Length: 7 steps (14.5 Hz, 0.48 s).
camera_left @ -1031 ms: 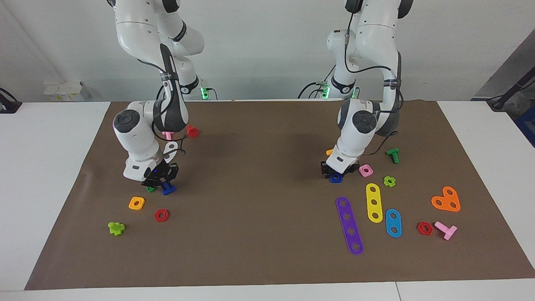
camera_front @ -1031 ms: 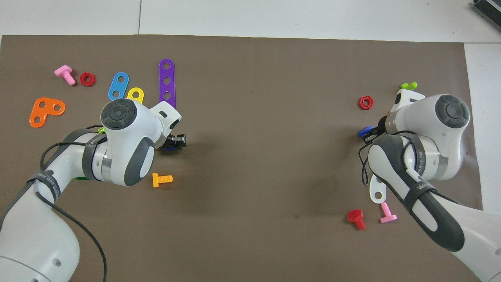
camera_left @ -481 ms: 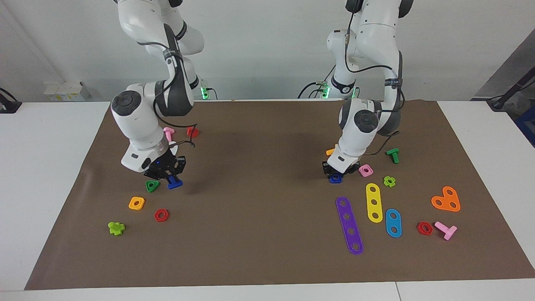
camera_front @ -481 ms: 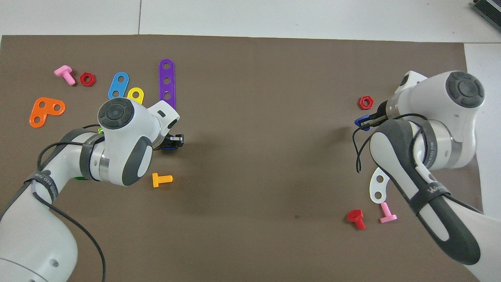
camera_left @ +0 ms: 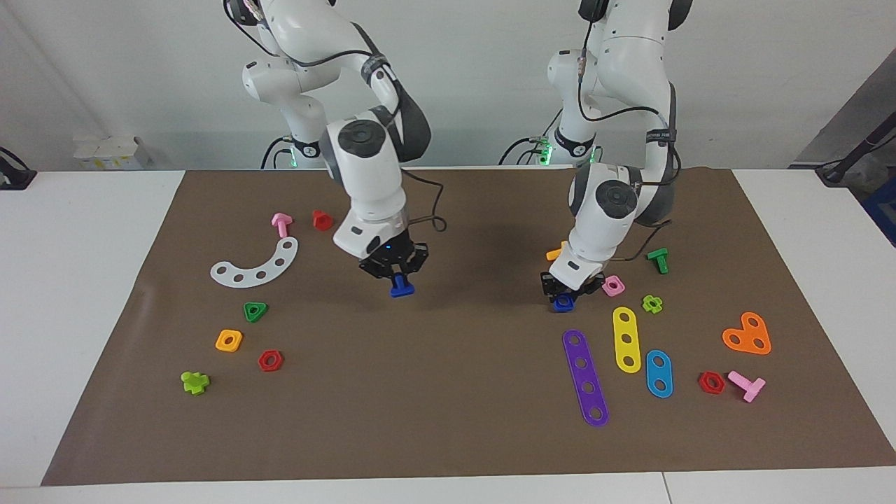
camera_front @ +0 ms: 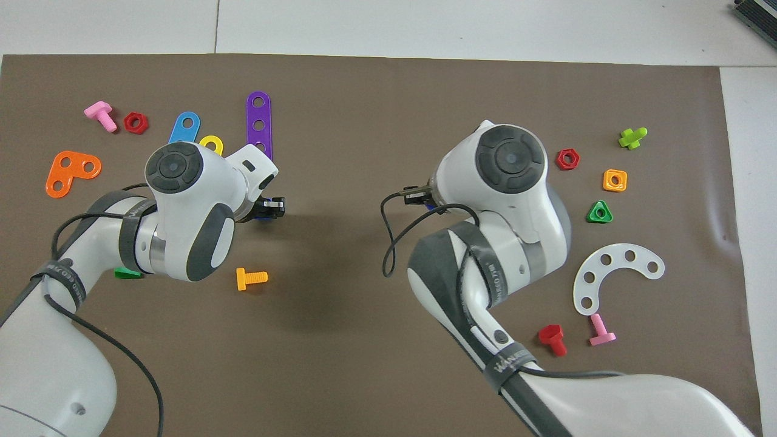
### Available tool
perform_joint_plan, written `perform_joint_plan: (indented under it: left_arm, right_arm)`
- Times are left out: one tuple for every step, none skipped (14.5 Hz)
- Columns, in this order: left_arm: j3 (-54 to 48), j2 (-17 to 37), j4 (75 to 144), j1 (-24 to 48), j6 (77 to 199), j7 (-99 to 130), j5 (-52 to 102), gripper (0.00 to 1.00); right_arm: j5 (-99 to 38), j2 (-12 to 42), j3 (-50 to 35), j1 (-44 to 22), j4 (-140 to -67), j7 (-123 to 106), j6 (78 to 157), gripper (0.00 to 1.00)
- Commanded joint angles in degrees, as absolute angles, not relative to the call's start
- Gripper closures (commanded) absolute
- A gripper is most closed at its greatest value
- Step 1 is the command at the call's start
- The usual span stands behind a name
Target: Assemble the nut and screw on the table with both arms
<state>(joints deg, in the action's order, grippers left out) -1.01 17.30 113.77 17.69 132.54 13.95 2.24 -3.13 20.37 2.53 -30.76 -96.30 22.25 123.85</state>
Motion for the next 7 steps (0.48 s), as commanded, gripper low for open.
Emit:
perform_joint_plan:
  left_arm:
    - [-0.6,19.1,108.9,17.8,128.8,12.7,3.3,0.80]
    - [-0.6,19.6,107.2,17.7,127.1,12.7,3.3,0.80]
    - [-0.6,19.9,106.0,17.7,126.0,12.7,3.4,0.80]
    - [-0.6,20.1,105.4,17.7,125.7,12.7,3.4,0.80]
    - [-0.6,20.1,105.2,17.7,125.7,12.7,3.4,0.80]
    - [-0.6,20.1,104.9,17.6,125.6,12.7,3.6,0.81]
    - [-0.6,20.2,104.6,17.5,125.5,12.7,4.2,0.80]
  right_arm:
    - [-2.4,27.2,2.5,-34.3,-90.8,28.6,125.1,1.00]
    - [-0.7,28.6,2.5,-35.2,-91.0,30.5,127.6,1.00]
    - [0.5,29.5,2.5,-35.4,-91.4,32.0,128.9,1.00]
    - [0.7,30.2,2.5,-35.6,-91.4,32.7,129.5,1.00]
    - [0.7,30.5,2.5,-35.9,-91.4,33.0,130.3,1.00]
    - [0.7,30.8,2.5,-36.6,-91.6,33.6,131.1,1.00]
    - [0.7,31.3,2.5,-36.8,-91.8,34.4,132.1,1.00]
